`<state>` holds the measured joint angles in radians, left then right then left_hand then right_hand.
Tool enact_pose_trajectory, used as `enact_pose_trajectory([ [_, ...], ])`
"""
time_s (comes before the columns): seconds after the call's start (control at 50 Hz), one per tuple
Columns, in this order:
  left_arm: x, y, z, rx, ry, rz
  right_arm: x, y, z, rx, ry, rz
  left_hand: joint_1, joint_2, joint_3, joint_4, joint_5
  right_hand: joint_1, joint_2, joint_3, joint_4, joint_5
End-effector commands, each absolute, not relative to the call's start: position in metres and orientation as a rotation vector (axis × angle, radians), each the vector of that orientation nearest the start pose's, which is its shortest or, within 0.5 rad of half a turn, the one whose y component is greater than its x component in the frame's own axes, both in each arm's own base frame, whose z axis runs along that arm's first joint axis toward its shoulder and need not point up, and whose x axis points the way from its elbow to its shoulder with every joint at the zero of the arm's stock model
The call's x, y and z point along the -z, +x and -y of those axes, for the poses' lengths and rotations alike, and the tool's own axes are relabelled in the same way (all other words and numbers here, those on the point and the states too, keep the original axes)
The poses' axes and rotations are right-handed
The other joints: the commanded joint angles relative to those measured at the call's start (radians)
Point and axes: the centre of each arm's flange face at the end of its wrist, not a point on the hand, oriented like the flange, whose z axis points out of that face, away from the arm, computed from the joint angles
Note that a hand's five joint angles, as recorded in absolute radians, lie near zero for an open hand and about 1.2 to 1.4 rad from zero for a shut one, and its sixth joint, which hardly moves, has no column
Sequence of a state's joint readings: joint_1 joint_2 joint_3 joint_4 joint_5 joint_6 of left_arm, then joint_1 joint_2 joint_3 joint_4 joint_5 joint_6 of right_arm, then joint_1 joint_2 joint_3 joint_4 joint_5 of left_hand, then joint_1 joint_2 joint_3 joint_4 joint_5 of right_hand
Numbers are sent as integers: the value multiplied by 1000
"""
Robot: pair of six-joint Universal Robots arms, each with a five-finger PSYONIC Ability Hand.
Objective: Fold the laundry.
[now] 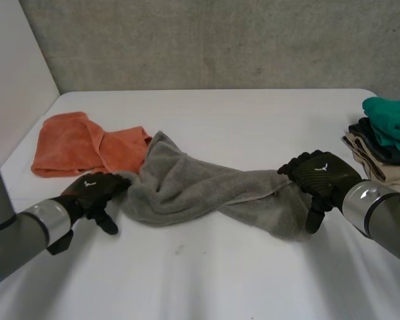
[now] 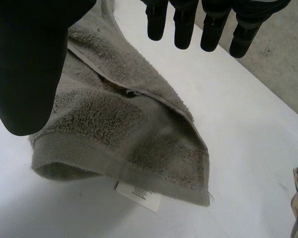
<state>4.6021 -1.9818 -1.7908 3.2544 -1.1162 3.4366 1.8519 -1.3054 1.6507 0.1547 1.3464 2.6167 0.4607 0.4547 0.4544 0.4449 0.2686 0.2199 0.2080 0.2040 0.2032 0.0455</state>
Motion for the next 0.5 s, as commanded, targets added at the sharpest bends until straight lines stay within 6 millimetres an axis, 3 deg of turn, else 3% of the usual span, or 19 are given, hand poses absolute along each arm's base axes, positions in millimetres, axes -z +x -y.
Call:
enact_pose_trajectory([
  [0.02,-129,-220,300,1822,989,-2680,-194,231,250,1602,-1196,-2336,23,29,29,39,40,-45,-33,-29,-29,-45],
  [0.32,-112,-239,327,1837,1079,-2574,-192,223,263,1606,-1160,-2367,269,275,276,285,287,-45,-33,-29,-29,-45],
  [0.34,-112,-240,328,1836,1084,-2568,-192,222,263,1607,-1158,-2368,307,313,314,323,325,-45,-33,-29,-29,-45],
  [0.44,-122,-242,332,1840,1079,-2539,-194,219,269,1624,-1143,-2377,935,941,941,950,952,-45,-33,-29,-29,-45],
  [0.5,-140,-241,331,1880,1050,-2503,-197,219,273,1644,-1140,-2369,936,942,942,951,953,-45,-33,-29,-29,-45],
])
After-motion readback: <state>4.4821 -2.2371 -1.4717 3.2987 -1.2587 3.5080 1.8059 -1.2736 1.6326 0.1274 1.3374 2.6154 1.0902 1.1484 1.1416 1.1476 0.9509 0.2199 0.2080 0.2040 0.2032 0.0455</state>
